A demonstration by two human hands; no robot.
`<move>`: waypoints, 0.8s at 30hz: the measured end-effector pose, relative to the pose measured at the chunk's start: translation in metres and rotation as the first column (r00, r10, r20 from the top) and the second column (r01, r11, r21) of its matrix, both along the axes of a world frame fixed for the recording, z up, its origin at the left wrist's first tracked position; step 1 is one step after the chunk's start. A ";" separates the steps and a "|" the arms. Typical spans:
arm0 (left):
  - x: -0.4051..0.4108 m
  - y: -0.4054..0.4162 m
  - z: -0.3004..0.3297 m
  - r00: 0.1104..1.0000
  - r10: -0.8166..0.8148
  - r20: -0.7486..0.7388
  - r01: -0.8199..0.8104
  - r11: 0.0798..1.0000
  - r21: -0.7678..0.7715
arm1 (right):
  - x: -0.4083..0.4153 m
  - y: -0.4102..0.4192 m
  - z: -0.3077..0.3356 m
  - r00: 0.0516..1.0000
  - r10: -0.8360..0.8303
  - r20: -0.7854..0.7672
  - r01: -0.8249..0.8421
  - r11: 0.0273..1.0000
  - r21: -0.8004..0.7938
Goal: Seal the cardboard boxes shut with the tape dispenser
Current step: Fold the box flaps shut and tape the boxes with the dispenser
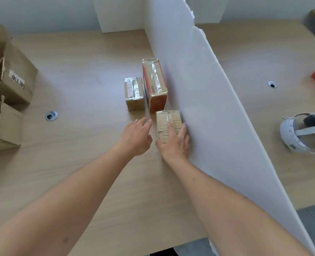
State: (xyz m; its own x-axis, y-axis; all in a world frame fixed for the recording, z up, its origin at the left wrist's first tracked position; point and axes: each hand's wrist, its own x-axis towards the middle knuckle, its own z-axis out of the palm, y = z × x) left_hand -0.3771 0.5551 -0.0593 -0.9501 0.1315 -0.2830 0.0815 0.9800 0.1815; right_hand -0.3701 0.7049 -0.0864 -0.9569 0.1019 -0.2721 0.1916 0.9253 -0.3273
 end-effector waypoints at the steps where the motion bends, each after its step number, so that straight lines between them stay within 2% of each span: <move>1: -0.002 0.001 -0.004 1.000 0.008 0.003 -0.008 1.000 0.008 | -0.004 0.000 -0.004 1.000 0.014 -0.004 -0.014 1.000 0.004; 8: -0.004 -0.005 -0.023 0.997 0.078 0.021 -0.079 0.996 0.029 | -0.026 -0.002 -0.024 0.992 0.118 0.045 -0.122 0.989 0.084; 12: 0.008 -0.018 -0.015 0.993 0.112 0.024 -0.113 0.994 0.016 | -0.021 -0.009 -0.011 0.981 0.191 -0.006 -0.189 0.974 0.123; 17: 0.036 -0.044 0.018 0.982 0.189 -0.006 -0.189 0.982 0.008 | -0.005 -0.037 0.022 0.917 0.400 0.005 -0.399 0.912 0.096; 20: 0.060 -0.070 0.036 0.969 0.244 -0.037 -0.244 0.970 0.003 | 0.007 -0.068 0.044 0.866 0.501 0.015 -0.501 0.865 0.042; 24: 0.093 -0.115 0.053 0.947 0.315 -0.057 -0.316 0.949 -0.009 | 0.025 -0.120 0.065 0.788 0.616 -0.007 -0.615 0.787 0.049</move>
State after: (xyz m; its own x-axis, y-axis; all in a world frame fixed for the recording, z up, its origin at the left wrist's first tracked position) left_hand -0.2841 0.4404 -0.0064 -0.9562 -0.1818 -0.2292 -0.2228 0.9603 0.1676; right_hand -0.3455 0.5844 -0.0213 -0.8264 -0.4995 -0.2600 -0.4293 0.8576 -0.2833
